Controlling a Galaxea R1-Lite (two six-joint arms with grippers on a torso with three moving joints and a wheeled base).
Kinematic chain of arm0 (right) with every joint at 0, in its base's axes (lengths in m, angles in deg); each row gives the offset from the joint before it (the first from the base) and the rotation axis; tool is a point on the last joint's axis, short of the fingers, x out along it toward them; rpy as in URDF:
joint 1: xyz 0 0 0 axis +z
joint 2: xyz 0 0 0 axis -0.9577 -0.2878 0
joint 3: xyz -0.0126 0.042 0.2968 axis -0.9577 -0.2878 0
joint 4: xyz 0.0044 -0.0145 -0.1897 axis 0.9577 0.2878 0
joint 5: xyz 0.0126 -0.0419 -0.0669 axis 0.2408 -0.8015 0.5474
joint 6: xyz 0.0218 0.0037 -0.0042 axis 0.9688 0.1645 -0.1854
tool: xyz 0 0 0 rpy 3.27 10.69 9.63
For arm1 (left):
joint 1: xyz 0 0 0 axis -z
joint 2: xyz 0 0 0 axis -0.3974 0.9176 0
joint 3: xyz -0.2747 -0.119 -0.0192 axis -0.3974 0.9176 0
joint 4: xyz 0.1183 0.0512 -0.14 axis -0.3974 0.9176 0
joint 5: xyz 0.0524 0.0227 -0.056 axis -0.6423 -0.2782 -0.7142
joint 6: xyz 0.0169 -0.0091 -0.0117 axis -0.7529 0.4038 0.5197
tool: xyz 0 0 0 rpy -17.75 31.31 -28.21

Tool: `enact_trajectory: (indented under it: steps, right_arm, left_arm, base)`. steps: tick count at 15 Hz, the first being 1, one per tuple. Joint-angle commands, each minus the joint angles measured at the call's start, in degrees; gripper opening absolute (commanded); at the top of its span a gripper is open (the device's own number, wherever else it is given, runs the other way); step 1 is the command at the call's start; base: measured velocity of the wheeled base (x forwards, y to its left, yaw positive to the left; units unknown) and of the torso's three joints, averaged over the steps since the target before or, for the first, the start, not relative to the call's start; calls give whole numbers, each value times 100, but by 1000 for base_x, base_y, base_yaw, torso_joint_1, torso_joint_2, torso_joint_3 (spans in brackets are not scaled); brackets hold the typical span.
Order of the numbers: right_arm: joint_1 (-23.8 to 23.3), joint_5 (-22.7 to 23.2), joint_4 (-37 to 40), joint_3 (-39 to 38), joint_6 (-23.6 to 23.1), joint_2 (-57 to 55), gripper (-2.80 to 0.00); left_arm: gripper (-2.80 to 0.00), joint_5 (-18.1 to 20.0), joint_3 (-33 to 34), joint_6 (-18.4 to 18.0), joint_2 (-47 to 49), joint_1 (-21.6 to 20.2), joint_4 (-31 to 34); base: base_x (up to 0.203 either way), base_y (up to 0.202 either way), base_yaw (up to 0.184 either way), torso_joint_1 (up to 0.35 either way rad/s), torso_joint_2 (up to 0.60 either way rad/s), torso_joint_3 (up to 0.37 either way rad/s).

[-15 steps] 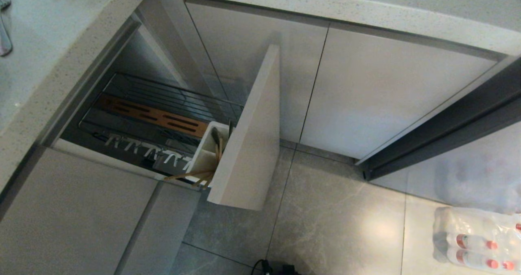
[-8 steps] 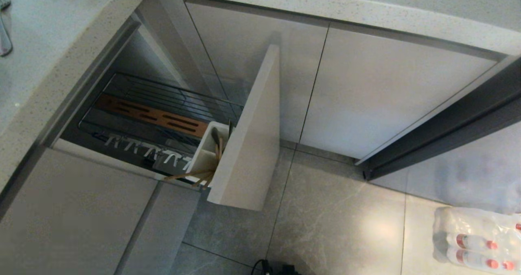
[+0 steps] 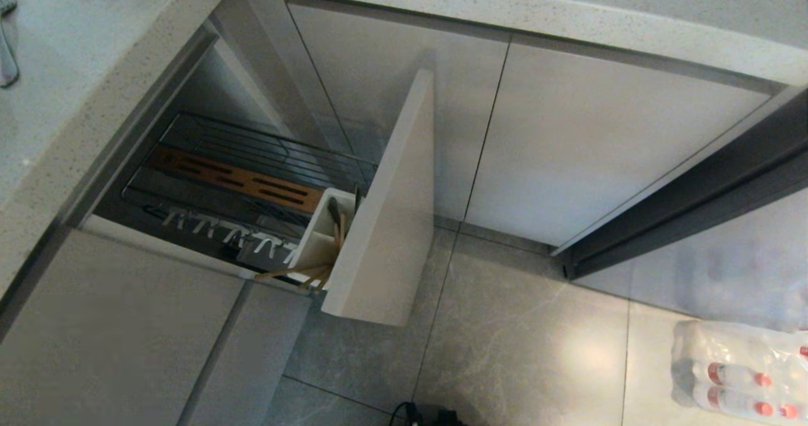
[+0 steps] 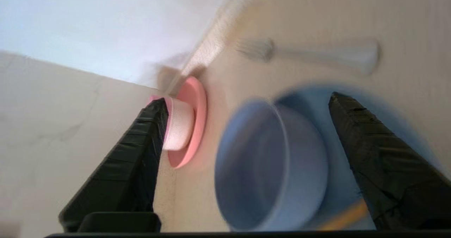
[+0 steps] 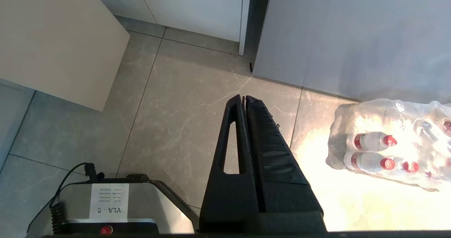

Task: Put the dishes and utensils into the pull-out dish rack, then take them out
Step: Take the chopsticks out of the cupboard

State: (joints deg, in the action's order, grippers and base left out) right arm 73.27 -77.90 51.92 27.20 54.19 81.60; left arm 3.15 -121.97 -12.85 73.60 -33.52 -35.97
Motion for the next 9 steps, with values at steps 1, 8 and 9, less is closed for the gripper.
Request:
enact_trajectory:
  steps: [1,8,9]
  right_arm:
    - [0,0,-1,0,0,-9,-280]
    - [0,0,-1,0,0,-9,-280]
    - [0,0,-1,0,0,-9,-280]
  left_arm:
    - [-280,14,-187,284,-296,30,71]
    - [-280,-787,-1498,2306,-983,524,2137]
    - [-280,-1043,-1698,2539,-1069,773,2660]
  base:
    - [0,0,0,0,0,0]
    - [0,0,0,0,0,0]
    - [0,0,0,0,0,0]
